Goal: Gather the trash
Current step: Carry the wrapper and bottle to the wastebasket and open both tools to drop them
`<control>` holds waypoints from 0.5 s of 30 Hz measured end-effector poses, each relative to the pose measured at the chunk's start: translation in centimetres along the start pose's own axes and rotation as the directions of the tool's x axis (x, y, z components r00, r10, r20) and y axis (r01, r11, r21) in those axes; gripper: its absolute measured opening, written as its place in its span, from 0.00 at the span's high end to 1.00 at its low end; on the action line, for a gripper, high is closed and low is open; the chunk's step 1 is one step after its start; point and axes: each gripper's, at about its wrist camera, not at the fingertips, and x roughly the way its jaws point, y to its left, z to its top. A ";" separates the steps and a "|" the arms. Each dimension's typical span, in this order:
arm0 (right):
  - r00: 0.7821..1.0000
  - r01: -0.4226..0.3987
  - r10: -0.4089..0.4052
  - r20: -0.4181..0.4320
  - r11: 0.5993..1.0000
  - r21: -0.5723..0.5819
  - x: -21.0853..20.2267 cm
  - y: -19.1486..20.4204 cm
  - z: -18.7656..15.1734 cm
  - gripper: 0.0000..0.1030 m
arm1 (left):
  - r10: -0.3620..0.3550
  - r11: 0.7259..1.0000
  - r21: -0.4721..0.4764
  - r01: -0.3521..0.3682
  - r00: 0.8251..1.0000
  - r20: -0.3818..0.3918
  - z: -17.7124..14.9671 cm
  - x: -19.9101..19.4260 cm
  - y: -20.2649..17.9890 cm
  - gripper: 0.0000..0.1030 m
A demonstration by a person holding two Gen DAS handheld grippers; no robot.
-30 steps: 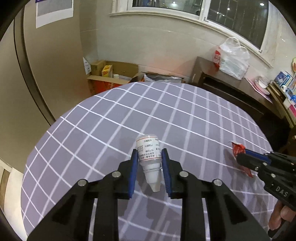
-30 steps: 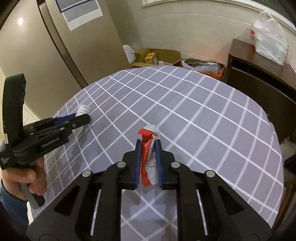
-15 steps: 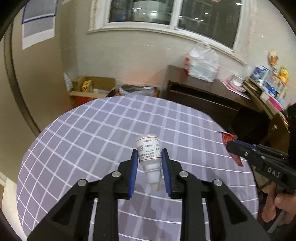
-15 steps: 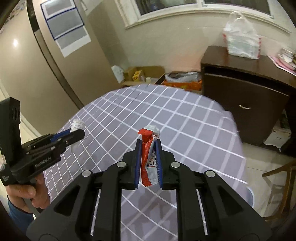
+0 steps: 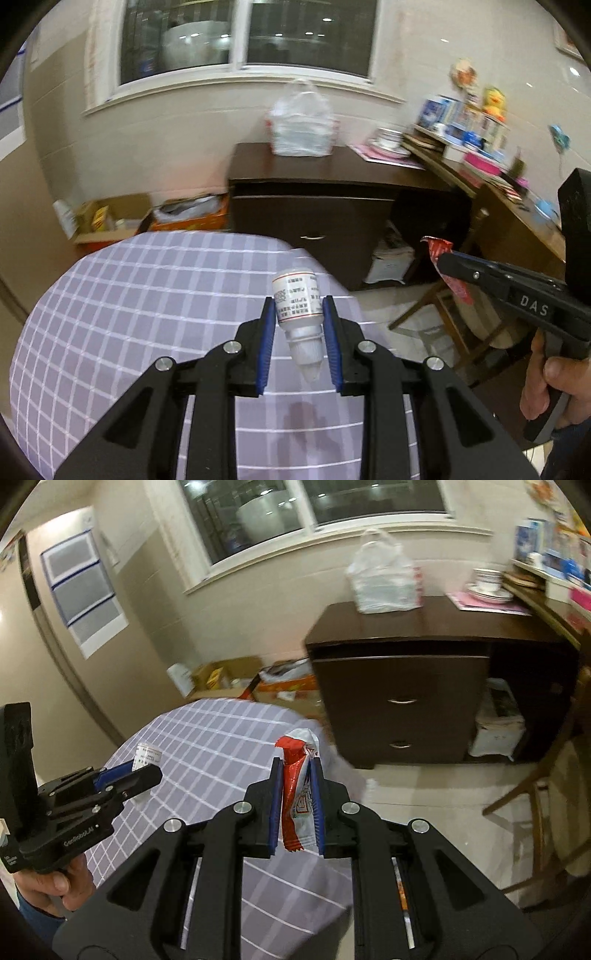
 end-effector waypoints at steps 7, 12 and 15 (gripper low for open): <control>0.996 0.080 -0.084 0.041 0.992 0.094 -3.8 -6.3 -1.0 0.86 | -0.084 0.992 0.092 0.086 0.996 -0.019 0.9 1.4 -6.7 0.76; 0.990 0.128 -0.134 0.033 0.979 0.160 -4.9 -10.1 -2.2 0.86 | -0.126 0.980 0.143 0.135 0.990 -0.070 0.6 3.7 -10.8 0.76; 0.987 0.154 -0.160 0.008 0.966 0.207 -4.9 -12.4 -3.3 0.86 | -0.147 0.972 0.167 0.164 0.983 -0.107 0.3 5.2 -13.1 0.76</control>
